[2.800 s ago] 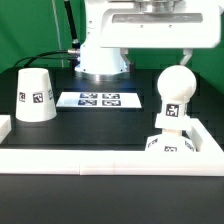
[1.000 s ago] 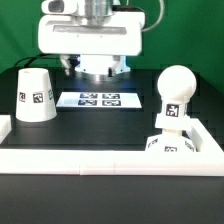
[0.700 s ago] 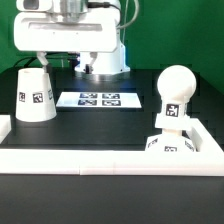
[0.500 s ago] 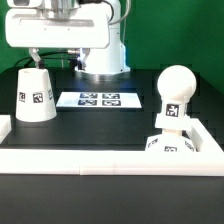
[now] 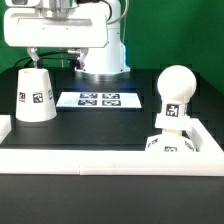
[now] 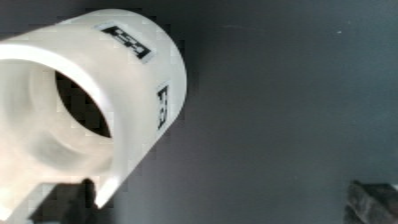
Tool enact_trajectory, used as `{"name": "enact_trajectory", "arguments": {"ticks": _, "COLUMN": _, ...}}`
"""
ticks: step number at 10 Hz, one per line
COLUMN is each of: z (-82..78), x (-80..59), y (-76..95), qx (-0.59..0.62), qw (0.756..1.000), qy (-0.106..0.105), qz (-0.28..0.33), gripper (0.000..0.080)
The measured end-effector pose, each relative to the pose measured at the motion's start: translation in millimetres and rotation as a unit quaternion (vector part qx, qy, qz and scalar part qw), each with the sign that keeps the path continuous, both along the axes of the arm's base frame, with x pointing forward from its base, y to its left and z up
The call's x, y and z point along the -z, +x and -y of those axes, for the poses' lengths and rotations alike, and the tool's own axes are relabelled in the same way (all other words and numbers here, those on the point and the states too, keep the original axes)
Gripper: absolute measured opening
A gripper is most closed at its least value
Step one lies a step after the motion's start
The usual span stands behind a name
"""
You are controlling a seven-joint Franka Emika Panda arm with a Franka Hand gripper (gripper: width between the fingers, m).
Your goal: Assemble lamp
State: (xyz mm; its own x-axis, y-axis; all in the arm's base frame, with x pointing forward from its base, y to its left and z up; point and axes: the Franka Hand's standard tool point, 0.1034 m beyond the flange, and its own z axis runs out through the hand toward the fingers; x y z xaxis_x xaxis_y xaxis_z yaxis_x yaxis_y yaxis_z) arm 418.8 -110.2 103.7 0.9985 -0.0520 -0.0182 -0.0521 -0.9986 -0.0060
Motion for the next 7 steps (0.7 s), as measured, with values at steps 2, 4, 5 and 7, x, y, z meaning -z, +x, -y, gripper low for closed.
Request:
{"name": "enact_trajectory", "arguments": {"ticks": 2, "z": 13.2, "x": 10.4, "y": -13.8, "qx": -0.013, "qw": 1.0, "qy": -0.003, "qz": -0.004, "gripper": 0.0698}}
{"name": "enact_trajectory", "arguments": {"ticks": 4, "z": 16.0, "x": 15.2, "y": -20.3, "qx": -0.016, "qw": 1.0, "qy": -0.002, "qz": -0.004, "gripper": 0.0698}}
{"name": "enact_trajectory", "arguments": {"ticks": 5, "z": 17.1, "x": 19.1, "y": -22.5, "qx": -0.021, "qw": 1.0, "qy": -0.004, "qz": -0.005, "gripper": 0.0698}}
{"name": "enact_trajectory", "arguments": {"ticks": 7, "z": 20.4, "x": 27.2, "y": -23.7, "qx": -0.025, "qw": 1.0, "qy": -0.011, "qz": -0.004, "gripper": 0.0698}}
